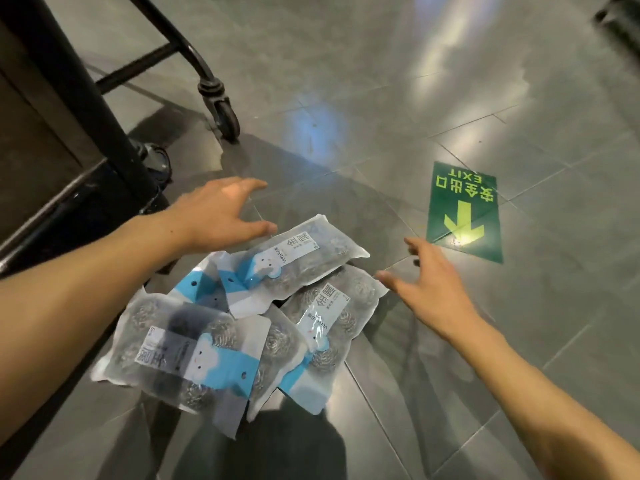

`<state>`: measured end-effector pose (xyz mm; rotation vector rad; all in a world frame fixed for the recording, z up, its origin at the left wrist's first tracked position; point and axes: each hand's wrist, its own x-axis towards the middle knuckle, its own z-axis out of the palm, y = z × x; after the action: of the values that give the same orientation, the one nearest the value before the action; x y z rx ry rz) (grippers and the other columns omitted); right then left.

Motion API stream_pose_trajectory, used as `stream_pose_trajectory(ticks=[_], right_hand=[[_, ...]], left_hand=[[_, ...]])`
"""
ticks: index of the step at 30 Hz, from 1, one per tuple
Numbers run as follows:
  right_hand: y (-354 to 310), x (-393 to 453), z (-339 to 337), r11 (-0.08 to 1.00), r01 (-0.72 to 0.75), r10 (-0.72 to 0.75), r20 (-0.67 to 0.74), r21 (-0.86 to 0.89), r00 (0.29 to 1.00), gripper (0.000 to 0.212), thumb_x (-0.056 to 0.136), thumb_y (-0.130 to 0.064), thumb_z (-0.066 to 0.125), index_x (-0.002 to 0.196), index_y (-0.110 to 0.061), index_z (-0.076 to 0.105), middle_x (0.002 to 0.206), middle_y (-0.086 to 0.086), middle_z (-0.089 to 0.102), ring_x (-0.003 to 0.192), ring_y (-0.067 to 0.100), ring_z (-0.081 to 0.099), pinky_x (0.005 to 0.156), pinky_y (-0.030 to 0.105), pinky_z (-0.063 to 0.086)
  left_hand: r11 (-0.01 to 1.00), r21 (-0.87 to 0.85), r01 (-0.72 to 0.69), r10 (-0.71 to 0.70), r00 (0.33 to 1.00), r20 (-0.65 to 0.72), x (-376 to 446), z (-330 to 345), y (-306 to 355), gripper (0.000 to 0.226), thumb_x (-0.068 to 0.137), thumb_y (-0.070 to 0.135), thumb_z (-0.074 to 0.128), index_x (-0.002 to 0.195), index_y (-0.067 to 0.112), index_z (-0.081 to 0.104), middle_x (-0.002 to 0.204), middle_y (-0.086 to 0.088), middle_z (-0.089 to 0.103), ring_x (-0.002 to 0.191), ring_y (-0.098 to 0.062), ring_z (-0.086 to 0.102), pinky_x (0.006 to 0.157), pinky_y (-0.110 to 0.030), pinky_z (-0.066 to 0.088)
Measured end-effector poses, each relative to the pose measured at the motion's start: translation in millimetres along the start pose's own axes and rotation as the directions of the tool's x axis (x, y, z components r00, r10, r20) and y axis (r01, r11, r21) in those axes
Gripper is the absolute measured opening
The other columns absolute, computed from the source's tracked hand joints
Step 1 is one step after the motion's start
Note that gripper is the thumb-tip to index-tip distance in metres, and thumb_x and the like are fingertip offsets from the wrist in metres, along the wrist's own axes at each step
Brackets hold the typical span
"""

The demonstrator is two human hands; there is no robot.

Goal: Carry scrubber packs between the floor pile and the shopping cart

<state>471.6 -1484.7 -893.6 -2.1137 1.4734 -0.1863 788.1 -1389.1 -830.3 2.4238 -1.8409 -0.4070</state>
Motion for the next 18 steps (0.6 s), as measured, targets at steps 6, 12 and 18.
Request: stream_pose_trajectory(ticks=[6,12,18], right_hand=[[28.5,-11.8,84.6,0.614,-0.531,0.511,0.219,0.584,0.831,0.066,0.075,-0.055,0.084,0.115,-0.017,0.049,0.101,0.002,0.057,0.097,0.023,0.061,0.083,0.041,0.056],[-3.3,4.2,122.7,0.254,-0.564,0.497,0.394,0.786,0.773,0.062,0.055,-0.036,0.094,0.105,-0.006,0.074,0.096,0.009,0.08,0.09,0.029,0.077,0.084,0.049,0.063],[-17.1,20.9,142.1,0.26,-0.586,0.58,0.361,0.768,0.73,0.07,0.037,-0.034,0.096,0.099,-0.008,0.075,0.087,0.009,0.079,0.08,0.029,0.077,0.08,0.046,0.064]], left_hand=[[0.984,-0.177,0.014,-0.009,1.0,0.027,9.0,40.3,3.7,0.084,0.088,0.061,0.067,0.155,0.021,0.039,0.156,-0.008,0.049,0.14,-0.028,0.049,0.116,-0.044,0.039],[0.936,-0.33,0.123,-0.104,0.992,0.076,9.9,76.8,-4.5,0.083,0.088,0.058,0.069,0.156,0.02,0.04,0.155,-0.009,0.049,0.14,-0.029,0.049,0.116,-0.044,0.04],[0.881,-0.41,0.235,-0.224,0.972,0.075,9.3,87.2,-22.4,0.08,0.088,0.05,0.074,0.154,0.021,0.042,0.152,-0.01,0.053,0.137,-0.028,0.051,0.113,-0.042,0.04]])
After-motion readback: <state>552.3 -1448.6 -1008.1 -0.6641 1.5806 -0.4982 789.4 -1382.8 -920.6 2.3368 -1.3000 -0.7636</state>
